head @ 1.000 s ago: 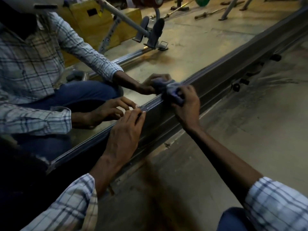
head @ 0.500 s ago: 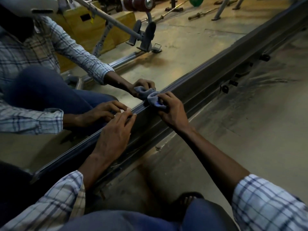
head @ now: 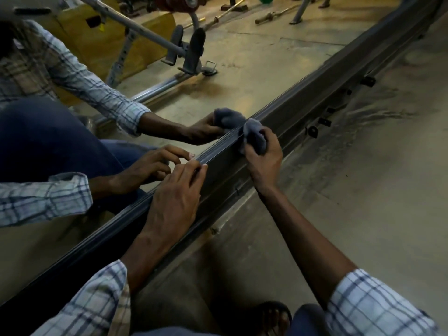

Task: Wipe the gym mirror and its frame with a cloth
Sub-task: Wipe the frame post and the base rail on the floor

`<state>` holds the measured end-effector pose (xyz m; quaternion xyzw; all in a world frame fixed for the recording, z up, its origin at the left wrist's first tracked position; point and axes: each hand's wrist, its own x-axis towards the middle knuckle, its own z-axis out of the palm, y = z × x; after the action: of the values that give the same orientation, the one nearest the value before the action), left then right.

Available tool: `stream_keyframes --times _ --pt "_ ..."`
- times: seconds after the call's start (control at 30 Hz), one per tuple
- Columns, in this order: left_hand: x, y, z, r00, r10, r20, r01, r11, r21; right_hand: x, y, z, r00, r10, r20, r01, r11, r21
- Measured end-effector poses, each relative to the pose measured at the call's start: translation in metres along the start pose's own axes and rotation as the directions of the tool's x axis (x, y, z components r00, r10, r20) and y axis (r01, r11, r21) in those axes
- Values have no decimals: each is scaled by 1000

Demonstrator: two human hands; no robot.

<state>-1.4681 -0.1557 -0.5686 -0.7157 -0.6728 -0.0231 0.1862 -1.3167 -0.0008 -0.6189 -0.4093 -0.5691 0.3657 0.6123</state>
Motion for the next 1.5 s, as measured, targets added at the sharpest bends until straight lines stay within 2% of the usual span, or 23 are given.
stream_keyframes --times 0.03,0.13,0.2,0.23,0.3,0.37,0.4,0.47,0.53,0.57,0.6,0.67,0.7,0.8,0.87,1.0,1.03,1.1,1.17,1.23,1.33,1.4,1.5 --pt "6 3 2 1000 2 -3 -2 1000 4 -3 0 2 1000 -23 4 23 1000 -19" --pt "24 7 8 1000 19 -15 -19 1000 6 -9 5 -2 947 -233 221 259 961 -98" --pt "33 10 11 1000 26 -15 -25 1000 11 7 12 -11 933 -263 245 296 949 -107" --pt "37 12 12 999 35 -21 -34 999 18 16 16 -13 949 -247 194 270 957 -102" --pt "46 16 13 998 49 -32 -48 999 23 30 20 -11 995 -98 14 98 993 -61" --pt "53 20 14 998 54 -39 -54 998 19 30 19 -5 996 6 -87 -9 999 -43" --pt "57 21 16 997 61 -45 -60 998 16 25 17 -4 997 -36 -65 30 996 -86" --pt "63 22 19 996 67 -53 -66 998 8 16 16 -8 982 -167 84 178 973 -147" --pt "68 23 22 996 70 -54 -70 998 1 28 21 -19 964 -213 158 236 960 -150" --pt "71 25 22 996 72 -54 -72 997 -4 41 25 -23 978 -169 121 186 972 -144" --pt "75 27 23 996 76 -51 -77 997 -9 57 27 -27 997 -70 38 74 991 -114" --pt "82 31 23 996 82 -42 -83 997 -11 83 32 -32 982 154 -106 -158 987 -34" --pt "85 34 23 996 84 -42 -85 996 -13 87 32 -32 979 167 -121 -175 983 -58" --pt "98 40 27 995 92 -39 -92 996 -15 68 26 -35 995 -69 75 81 981 -174" --pt "109 45 29 996 92 -21 -93 996 -8 66 35 -43 976 -147 163 176 968 -181" --pt "130 58 32 994 109 12 -109 994 -15 104 44 -46 989 93 -116 -99 994 -41" --pt "137 62 34 994 110 4 -110 994 -14 106 45 -44 984 107 -146 -117 991 -66" --pt "151 69 38 993 115 -25 -115 993 -21 101 48 -42 996 29 -79 -42 984 -175" --pt "165 75 41 993 106 -49 -108 994 -29 100 52 -49 998 -54 19 57 977 -205" --pt "175 82 42 994 106 -42 -107 994 -36 114 58 -57 999 -25 -40 17 984 -179" --pt "185 90 44 995 98 -13 -99 993 -66 136 62 -57 968 132 -214 -146 988 -53" --pt "195 94 46 995 101 -13 -102 991 -89 136 66 -52 971 62 -230 -94 987 -129" --pt "212 99 48 996 93 -16 -94 988 -119 139 75 -58 990 -81 -111 57 977 -205"
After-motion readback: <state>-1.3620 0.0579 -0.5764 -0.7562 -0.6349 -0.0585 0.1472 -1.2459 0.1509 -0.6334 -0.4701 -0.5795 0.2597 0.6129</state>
